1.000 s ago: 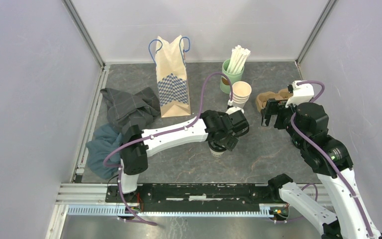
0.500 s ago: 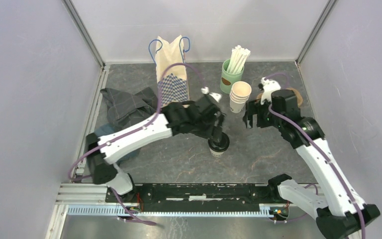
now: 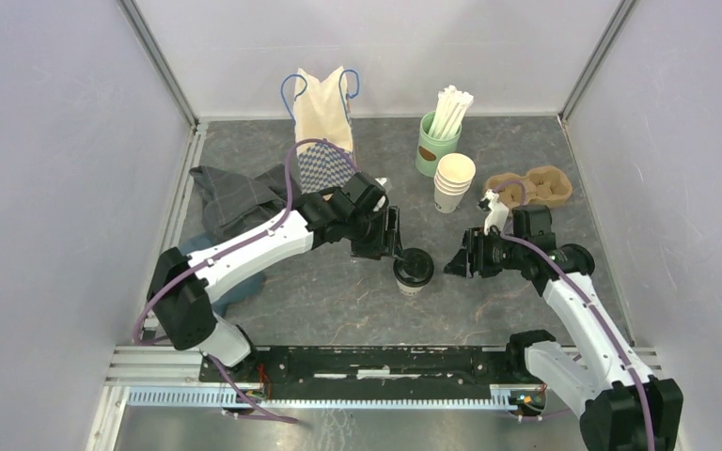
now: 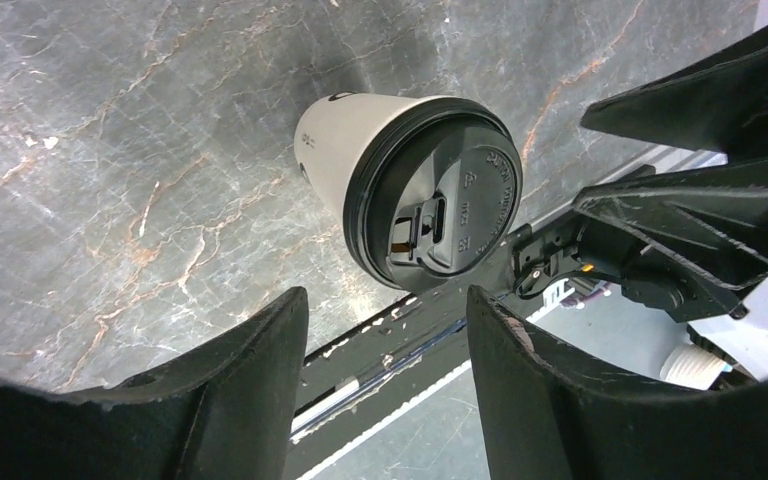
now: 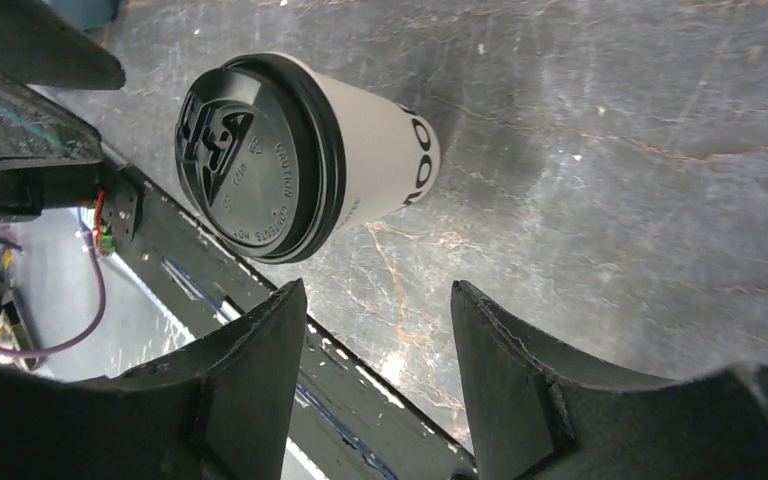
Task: Pack the takeout coffee
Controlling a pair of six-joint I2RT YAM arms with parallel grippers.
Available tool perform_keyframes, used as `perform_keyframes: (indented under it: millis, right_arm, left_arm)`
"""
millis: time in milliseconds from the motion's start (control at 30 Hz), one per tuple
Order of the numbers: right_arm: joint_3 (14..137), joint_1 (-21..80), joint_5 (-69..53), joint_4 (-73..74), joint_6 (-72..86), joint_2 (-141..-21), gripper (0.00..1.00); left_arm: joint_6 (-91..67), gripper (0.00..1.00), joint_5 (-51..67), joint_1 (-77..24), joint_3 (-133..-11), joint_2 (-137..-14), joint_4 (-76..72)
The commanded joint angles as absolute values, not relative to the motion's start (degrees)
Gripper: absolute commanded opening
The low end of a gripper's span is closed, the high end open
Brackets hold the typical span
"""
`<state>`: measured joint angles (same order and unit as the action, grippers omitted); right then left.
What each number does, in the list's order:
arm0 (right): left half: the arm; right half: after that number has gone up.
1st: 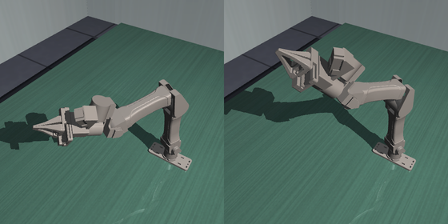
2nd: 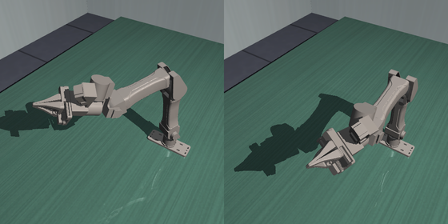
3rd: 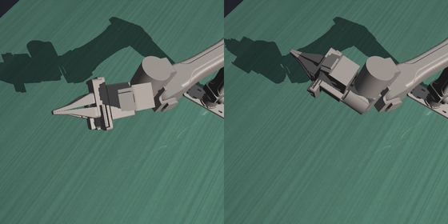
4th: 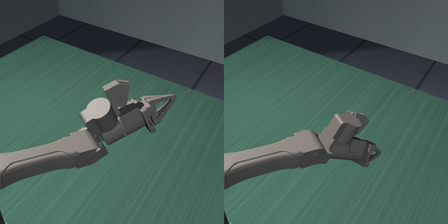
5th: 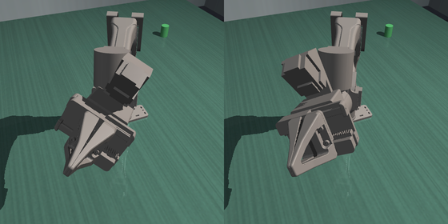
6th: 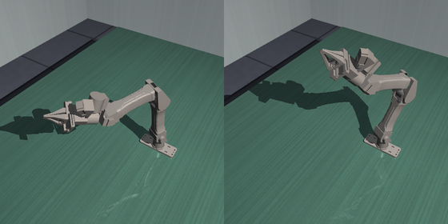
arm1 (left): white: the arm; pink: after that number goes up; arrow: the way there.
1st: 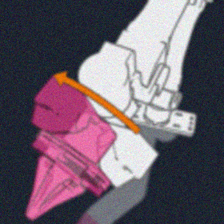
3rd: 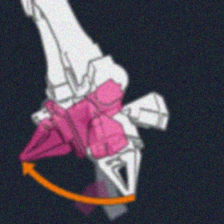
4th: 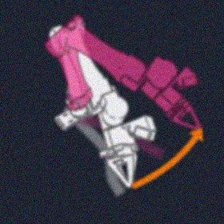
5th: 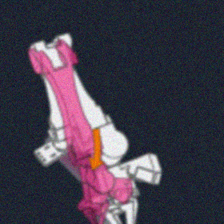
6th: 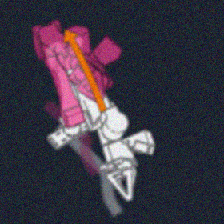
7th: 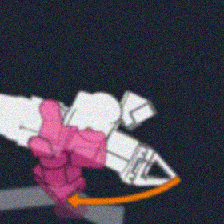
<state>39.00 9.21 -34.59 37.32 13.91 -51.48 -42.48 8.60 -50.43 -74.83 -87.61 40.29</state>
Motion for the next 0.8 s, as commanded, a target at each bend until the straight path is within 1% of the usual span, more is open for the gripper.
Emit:
perform_keyframes:
  millis: [0,400,633,767]
  right_arm:
    - [36.1,9.1,-43.2,27.7,16.2,-51.3,0.62]
    - [33.2,9.1,-47.9,21.3,16.8,-54.8,0.61]
    - [31.5,9.2,-49.9,16.3,19.3,-56.3,0.52]
    - [31.2,9.4,-50.7,14.4,20.5,-57.1,0.50]
  left_arm:
    - [-43.7,0.65,12.4,-50.0,-74.4,-89.0,35.3]
    - [-42.0,0.56,11.9,-50.0,-75.0,-93.4,35.0]
    - [-41.4,0.52,11.1,-50.0,-74.8,-94.7,35.3]
    - [-41.2,0.51,10.8,-50.0,-74.7,-95.1,35.3]
